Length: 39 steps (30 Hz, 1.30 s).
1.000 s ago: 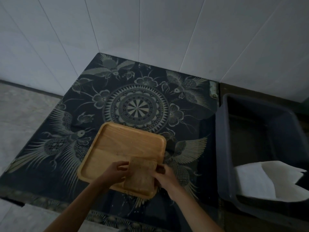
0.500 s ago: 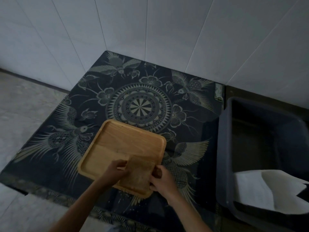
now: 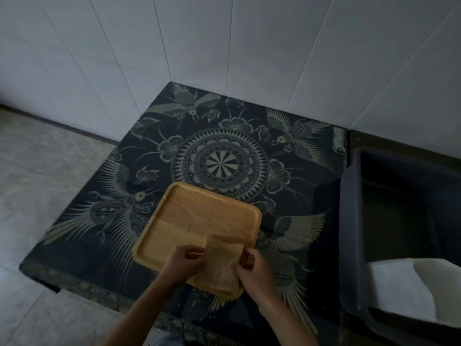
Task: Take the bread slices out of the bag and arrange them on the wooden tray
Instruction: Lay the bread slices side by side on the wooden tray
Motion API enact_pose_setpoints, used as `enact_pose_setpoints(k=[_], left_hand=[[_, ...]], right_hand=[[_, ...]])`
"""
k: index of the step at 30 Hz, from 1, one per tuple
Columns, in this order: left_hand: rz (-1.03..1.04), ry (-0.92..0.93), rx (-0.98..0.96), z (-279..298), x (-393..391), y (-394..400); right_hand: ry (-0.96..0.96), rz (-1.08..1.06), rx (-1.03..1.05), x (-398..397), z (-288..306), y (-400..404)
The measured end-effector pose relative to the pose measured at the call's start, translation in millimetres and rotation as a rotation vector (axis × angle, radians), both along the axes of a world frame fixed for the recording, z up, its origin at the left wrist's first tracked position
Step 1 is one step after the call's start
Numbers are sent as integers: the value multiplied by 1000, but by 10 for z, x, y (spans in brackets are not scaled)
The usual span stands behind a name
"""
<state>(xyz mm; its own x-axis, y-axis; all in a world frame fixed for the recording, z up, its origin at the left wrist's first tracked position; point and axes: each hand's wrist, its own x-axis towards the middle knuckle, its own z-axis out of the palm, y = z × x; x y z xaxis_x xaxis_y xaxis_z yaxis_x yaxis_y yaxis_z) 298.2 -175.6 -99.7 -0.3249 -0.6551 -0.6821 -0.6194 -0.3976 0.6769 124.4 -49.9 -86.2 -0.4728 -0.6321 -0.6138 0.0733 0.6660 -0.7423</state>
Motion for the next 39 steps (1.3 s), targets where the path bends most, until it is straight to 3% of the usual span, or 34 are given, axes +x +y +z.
enact_pose_setpoints(k=[14, 28, 39], left_hand=[[-61, 263, 234, 42, 452, -628], [-188, 13, -69, -121, 1084, -1228], [-195, -25, -137, -227, 1235, -1351]], right_hand=[[40, -147, -65, 565, 231, -439], [139, -23, 64, 1217, -83, -1118], [165, -52, 153, 1416, -217, -1279]])
